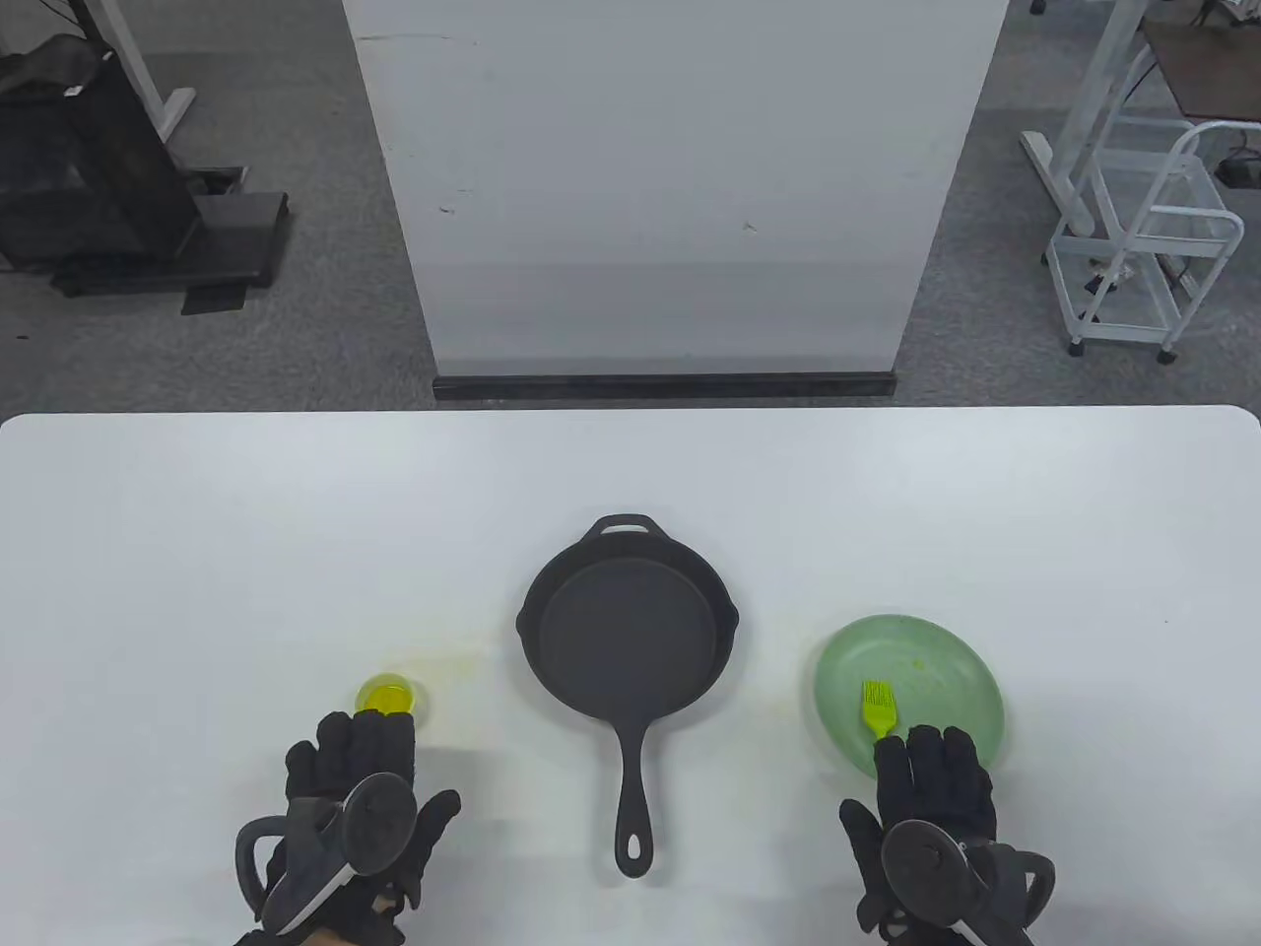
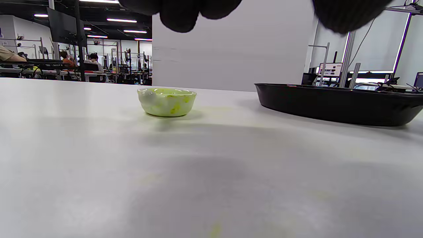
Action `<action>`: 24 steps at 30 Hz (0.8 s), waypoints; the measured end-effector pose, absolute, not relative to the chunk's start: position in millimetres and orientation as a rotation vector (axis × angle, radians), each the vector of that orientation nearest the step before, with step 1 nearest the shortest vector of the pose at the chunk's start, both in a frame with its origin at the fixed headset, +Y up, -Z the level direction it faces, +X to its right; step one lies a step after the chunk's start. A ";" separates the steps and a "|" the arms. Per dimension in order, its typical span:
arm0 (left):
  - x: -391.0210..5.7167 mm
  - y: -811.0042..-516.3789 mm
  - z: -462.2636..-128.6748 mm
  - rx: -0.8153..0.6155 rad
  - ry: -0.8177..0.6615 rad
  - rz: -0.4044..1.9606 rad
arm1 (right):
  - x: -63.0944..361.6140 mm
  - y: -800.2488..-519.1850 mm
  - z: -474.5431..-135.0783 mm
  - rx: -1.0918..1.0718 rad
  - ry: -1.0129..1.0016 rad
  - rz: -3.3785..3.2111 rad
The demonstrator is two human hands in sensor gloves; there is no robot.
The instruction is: Brush oil on frying pan surface
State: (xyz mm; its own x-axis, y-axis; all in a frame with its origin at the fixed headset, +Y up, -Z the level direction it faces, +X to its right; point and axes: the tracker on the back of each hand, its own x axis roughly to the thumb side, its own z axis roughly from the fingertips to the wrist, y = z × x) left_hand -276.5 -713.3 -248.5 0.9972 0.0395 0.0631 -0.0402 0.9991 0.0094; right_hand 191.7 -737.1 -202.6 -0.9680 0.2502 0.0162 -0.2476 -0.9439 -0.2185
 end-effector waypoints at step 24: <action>-276.8 -713.1 -246.7 0.008 -0.072 0.057 | 203.6 -718.5 -225.9 -0.398 0.419 2.830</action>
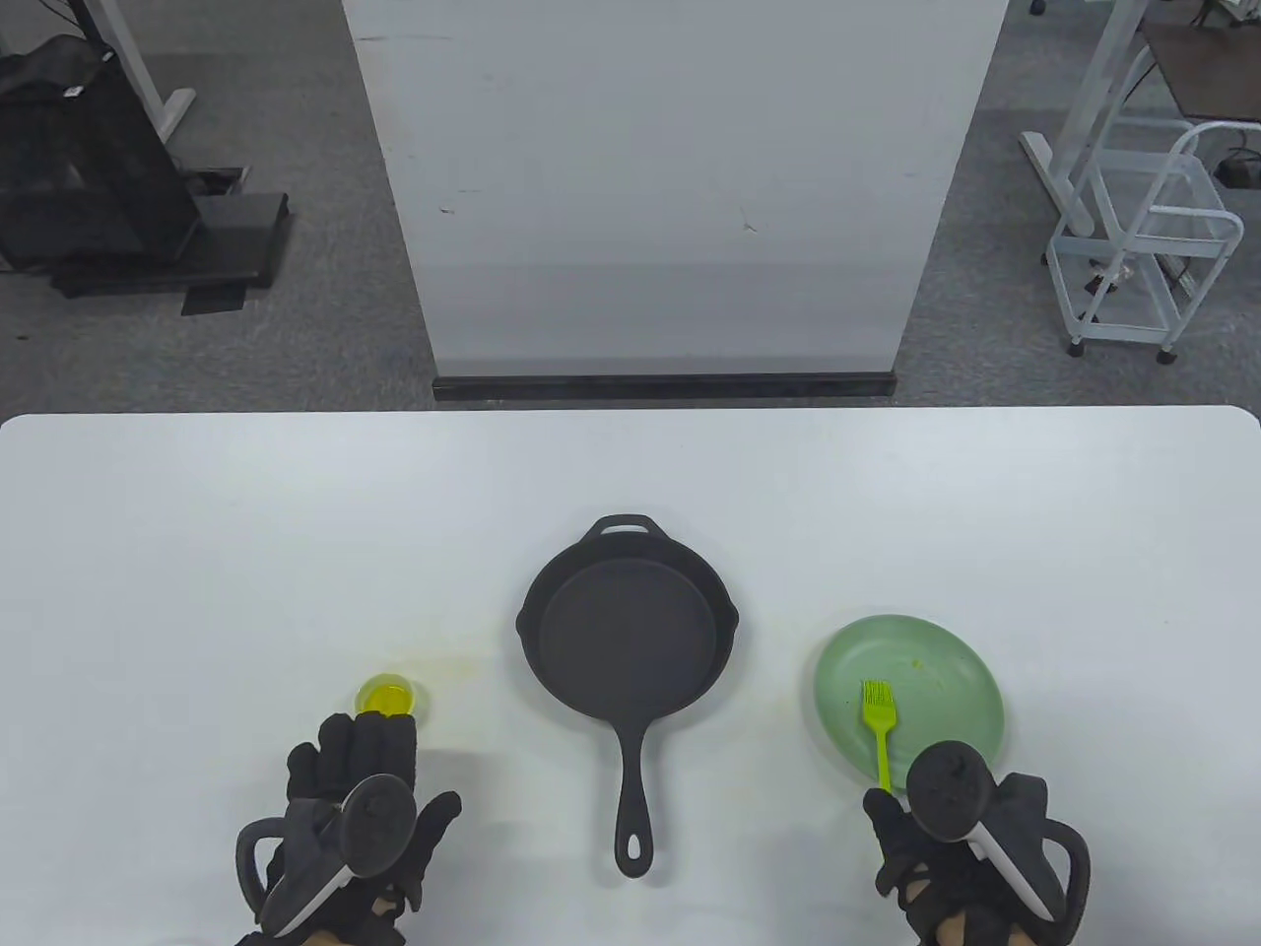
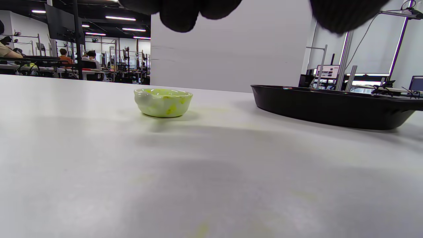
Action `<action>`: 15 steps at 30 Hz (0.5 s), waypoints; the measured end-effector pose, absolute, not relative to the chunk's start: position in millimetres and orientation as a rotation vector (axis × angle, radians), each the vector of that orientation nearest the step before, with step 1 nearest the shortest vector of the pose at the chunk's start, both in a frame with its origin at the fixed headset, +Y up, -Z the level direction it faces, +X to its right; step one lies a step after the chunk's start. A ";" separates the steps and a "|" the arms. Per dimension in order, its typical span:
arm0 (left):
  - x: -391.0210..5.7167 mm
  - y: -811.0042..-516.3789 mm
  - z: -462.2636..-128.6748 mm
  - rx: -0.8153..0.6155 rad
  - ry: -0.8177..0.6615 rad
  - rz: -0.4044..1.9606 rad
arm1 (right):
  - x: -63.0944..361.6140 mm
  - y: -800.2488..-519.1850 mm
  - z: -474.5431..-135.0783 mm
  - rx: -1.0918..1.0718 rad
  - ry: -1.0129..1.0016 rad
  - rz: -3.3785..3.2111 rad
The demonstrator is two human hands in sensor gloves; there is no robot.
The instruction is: Brush oil on frying pan surface
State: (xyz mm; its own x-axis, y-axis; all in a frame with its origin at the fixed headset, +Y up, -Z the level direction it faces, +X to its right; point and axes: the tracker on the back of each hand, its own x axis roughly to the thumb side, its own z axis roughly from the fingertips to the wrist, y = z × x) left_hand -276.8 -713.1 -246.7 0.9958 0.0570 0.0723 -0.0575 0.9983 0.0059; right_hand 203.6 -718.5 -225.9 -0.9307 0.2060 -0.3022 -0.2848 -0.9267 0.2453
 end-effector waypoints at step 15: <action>-277.5 -711.8 -245.0 0.017 -0.083 0.071 | 200.0 -748.7 -244.5 -0.511 0.760 2.732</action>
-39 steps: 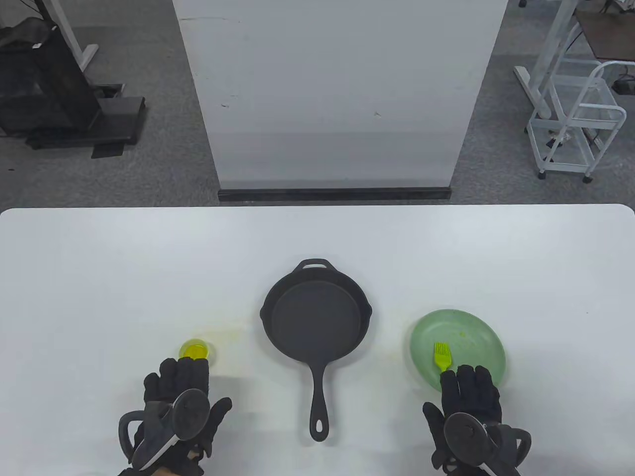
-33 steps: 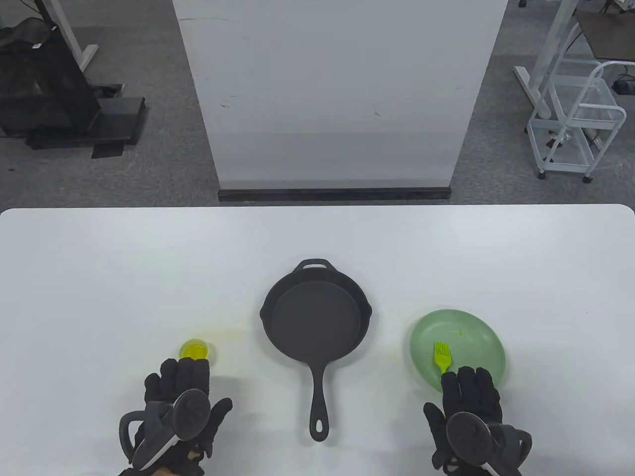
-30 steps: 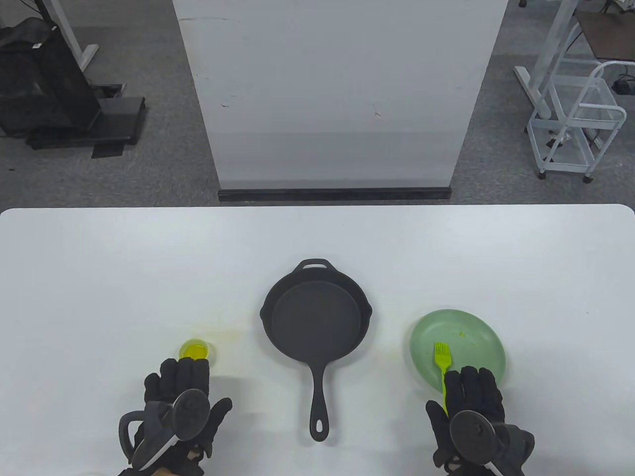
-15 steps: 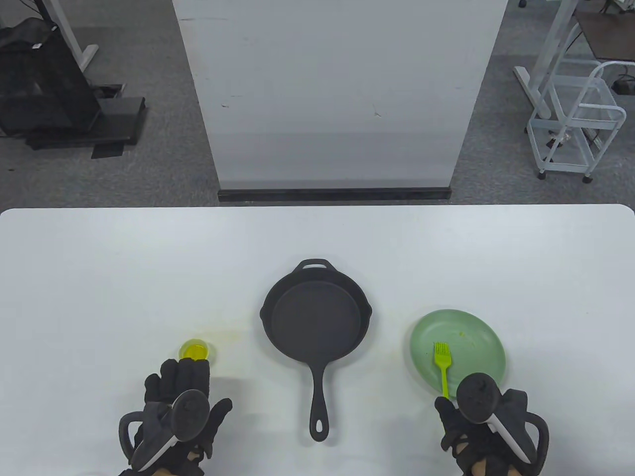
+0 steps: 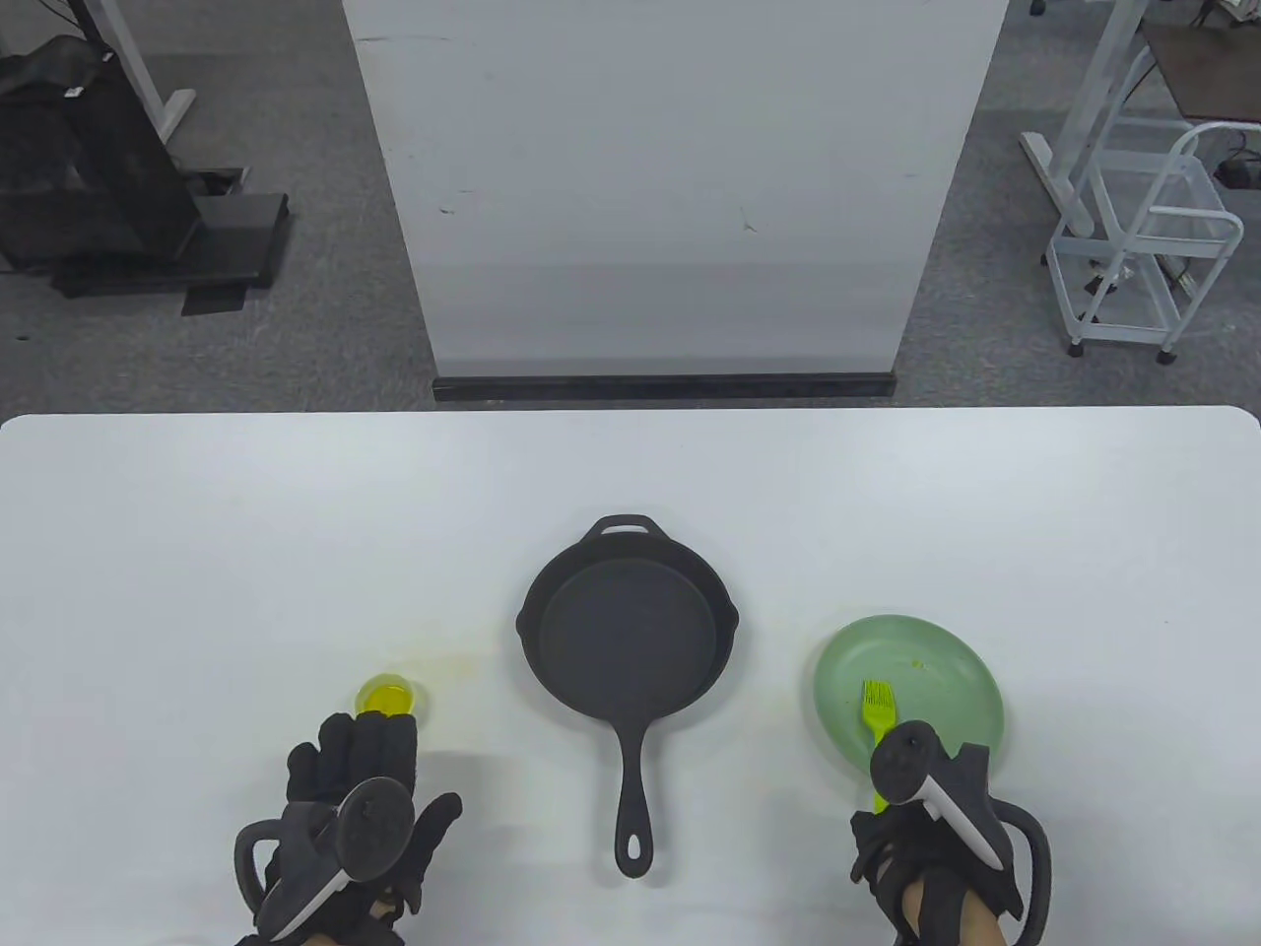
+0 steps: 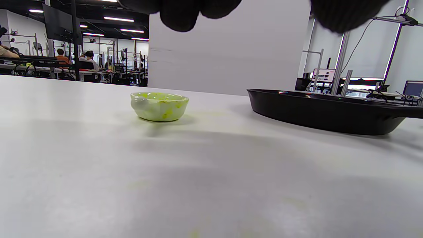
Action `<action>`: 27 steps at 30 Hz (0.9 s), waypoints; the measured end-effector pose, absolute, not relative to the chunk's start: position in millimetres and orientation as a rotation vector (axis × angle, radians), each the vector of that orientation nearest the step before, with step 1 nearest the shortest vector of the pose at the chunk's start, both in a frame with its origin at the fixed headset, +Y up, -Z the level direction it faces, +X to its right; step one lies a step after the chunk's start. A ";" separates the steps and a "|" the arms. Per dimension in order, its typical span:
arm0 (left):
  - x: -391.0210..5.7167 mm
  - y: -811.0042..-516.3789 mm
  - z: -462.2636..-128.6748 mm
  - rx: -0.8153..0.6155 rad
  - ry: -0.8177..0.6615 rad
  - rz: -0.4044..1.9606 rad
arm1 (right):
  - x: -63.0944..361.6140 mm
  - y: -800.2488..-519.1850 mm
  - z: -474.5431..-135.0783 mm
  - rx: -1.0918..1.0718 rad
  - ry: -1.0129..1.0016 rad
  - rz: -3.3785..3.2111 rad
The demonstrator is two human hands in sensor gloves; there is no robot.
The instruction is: Brush oil on frying pan surface
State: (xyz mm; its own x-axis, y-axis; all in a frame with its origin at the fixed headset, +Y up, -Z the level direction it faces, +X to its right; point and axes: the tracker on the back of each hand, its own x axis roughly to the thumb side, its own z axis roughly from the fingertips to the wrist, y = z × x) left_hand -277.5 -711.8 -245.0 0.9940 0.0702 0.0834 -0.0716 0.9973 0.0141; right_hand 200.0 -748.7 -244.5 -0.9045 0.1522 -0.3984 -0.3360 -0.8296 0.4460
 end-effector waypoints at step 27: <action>-237.2 -684.4 -264.8 -0.097 -0.273 0.635 | 187.5 -713.1 -233.3 -0.116 0.420 1.971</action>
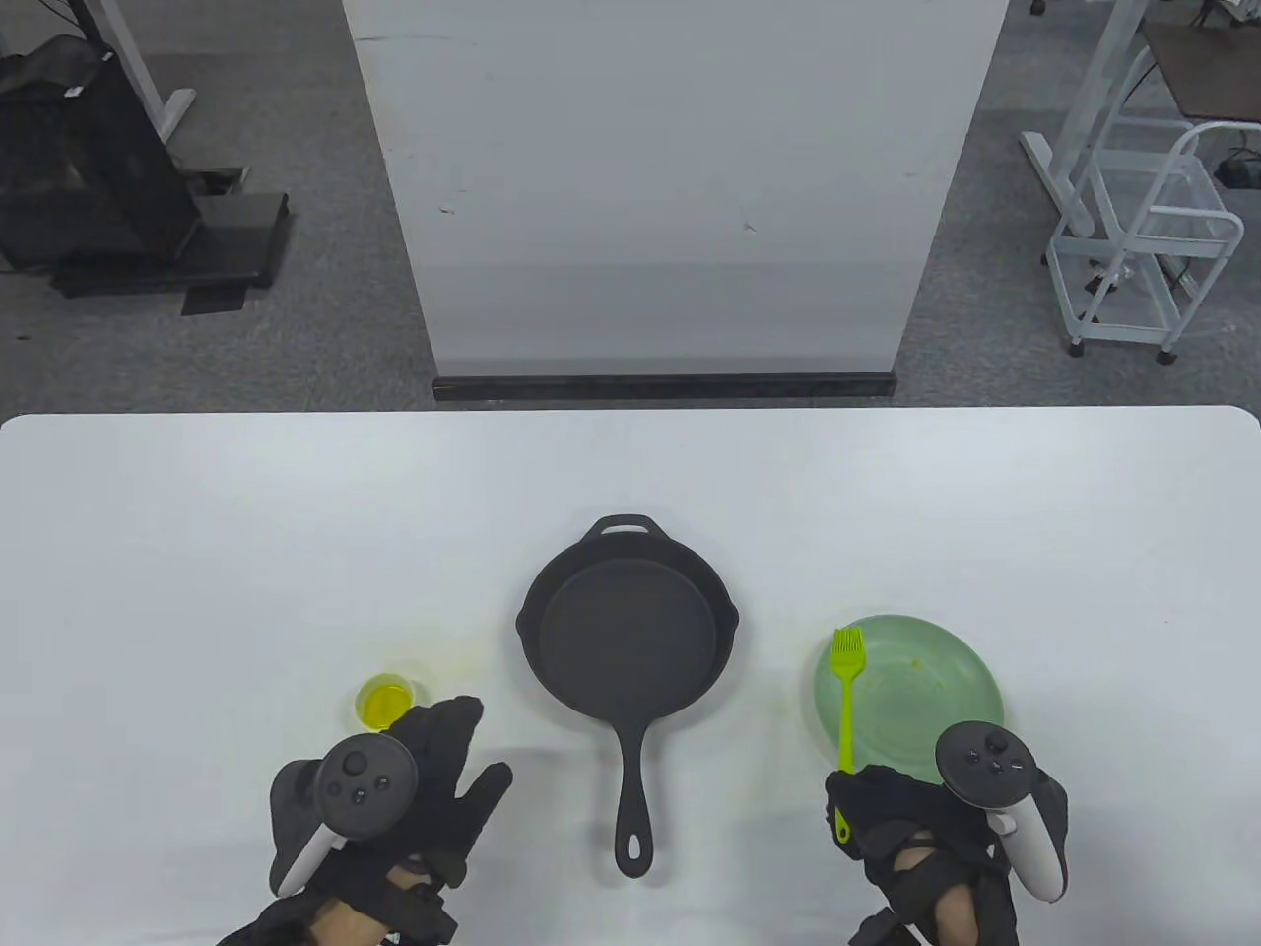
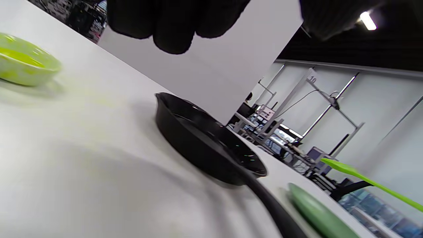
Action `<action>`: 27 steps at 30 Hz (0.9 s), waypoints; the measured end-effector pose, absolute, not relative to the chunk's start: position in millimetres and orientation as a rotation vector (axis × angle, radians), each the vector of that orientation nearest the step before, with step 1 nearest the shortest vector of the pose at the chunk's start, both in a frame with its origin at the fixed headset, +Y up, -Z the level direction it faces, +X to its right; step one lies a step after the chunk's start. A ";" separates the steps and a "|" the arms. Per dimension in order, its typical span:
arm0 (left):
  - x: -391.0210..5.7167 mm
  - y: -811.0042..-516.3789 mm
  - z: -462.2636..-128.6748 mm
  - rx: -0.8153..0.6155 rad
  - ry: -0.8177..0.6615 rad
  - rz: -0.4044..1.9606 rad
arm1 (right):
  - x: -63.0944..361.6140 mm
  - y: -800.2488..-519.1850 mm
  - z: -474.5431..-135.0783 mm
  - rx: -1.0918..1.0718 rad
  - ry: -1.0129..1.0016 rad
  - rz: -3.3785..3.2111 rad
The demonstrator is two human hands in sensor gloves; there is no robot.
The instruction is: Brush oil on frying pan surface
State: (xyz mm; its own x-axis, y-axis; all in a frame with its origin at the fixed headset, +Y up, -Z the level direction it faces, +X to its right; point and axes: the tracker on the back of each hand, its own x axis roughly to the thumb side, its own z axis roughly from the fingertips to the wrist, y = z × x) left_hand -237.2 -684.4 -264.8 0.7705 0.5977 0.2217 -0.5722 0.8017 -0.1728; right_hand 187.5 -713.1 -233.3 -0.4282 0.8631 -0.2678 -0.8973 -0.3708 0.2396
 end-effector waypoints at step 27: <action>-159.0 -715.6 -279.9 -0.558 -0.267 1.470 | 26.8 -702.0 -244.6 0.308 0.564 1.653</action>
State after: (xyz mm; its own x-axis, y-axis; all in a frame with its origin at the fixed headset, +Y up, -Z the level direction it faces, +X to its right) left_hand -159.0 -715.6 -279.9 0.1015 0.9815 -0.1624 -0.8615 0.0050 -0.5078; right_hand 26.8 -702.0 -244.6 -0.1653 0.9792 -0.1174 -0.8466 -0.0798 0.5263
